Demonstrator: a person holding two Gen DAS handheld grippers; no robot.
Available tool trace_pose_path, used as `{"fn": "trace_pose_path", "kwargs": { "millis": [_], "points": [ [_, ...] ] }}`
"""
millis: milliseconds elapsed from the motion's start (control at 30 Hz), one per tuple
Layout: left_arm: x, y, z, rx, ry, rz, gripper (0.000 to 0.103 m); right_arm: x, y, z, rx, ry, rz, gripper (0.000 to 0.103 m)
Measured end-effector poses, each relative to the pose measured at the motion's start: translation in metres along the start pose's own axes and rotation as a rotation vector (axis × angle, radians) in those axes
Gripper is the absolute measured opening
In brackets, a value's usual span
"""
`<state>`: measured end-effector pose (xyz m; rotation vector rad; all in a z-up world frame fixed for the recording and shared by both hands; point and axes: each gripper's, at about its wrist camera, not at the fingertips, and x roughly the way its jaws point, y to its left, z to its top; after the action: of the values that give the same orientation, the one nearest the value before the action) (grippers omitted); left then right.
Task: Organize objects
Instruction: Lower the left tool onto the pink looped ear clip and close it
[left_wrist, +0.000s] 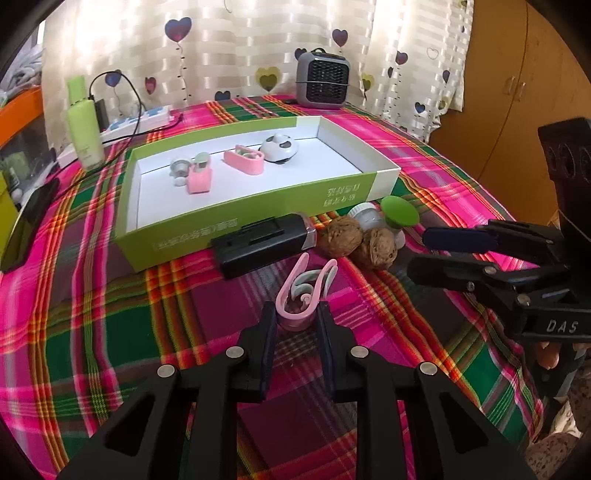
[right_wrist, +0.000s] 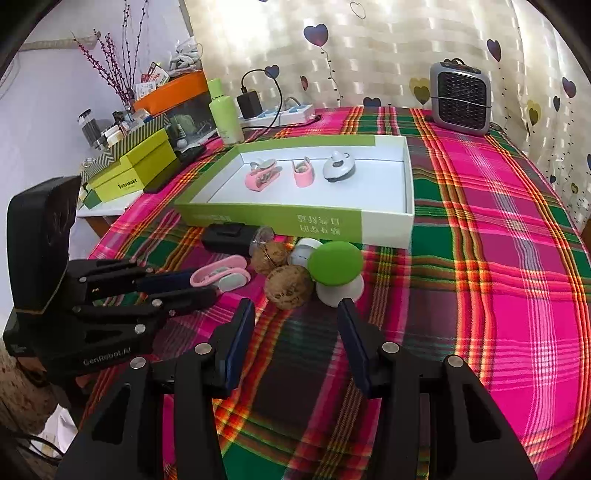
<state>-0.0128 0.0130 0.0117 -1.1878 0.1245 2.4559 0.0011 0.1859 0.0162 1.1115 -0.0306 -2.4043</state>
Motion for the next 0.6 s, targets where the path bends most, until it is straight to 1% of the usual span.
{"fn": "trace_pose_path", "kwargs": {
  "millis": [133,200,300,400,467,533,600],
  "points": [
    [-0.005,0.002,-0.006,-0.006,-0.001,0.037,0.020,0.004,0.006,0.004,-0.006,-0.005,0.005,0.047],
    [-0.008,0.003,-0.009,-0.012,-0.002,0.040,0.020,0.007,0.010,0.006,-0.009,0.000,0.005,0.047],
    [-0.012,0.007,-0.013,-0.028,-0.006,0.037,0.020,0.014,0.014,0.008,-0.015,0.011,-0.018,0.047],
    [-0.012,0.010,-0.013,-0.043,-0.008,0.021,0.021,0.018,0.016,0.009,-0.005,0.010,-0.009,0.047],
    [-0.011,0.010,-0.012,-0.045,-0.008,0.010,0.027,0.020,0.019,0.010,-0.013,0.009,-0.026,0.047],
    [-0.010,0.009,-0.011,-0.038,-0.008,-0.010,0.040,0.021,0.022,0.011,-0.026,0.007,-0.041,0.047],
    [-0.008,0.007,-0.010,-0.029,-0.005,-0.014,0.048,0.023,0.024,0.012,-0.033,0.007,-0.049,0.047]
  ]
}}
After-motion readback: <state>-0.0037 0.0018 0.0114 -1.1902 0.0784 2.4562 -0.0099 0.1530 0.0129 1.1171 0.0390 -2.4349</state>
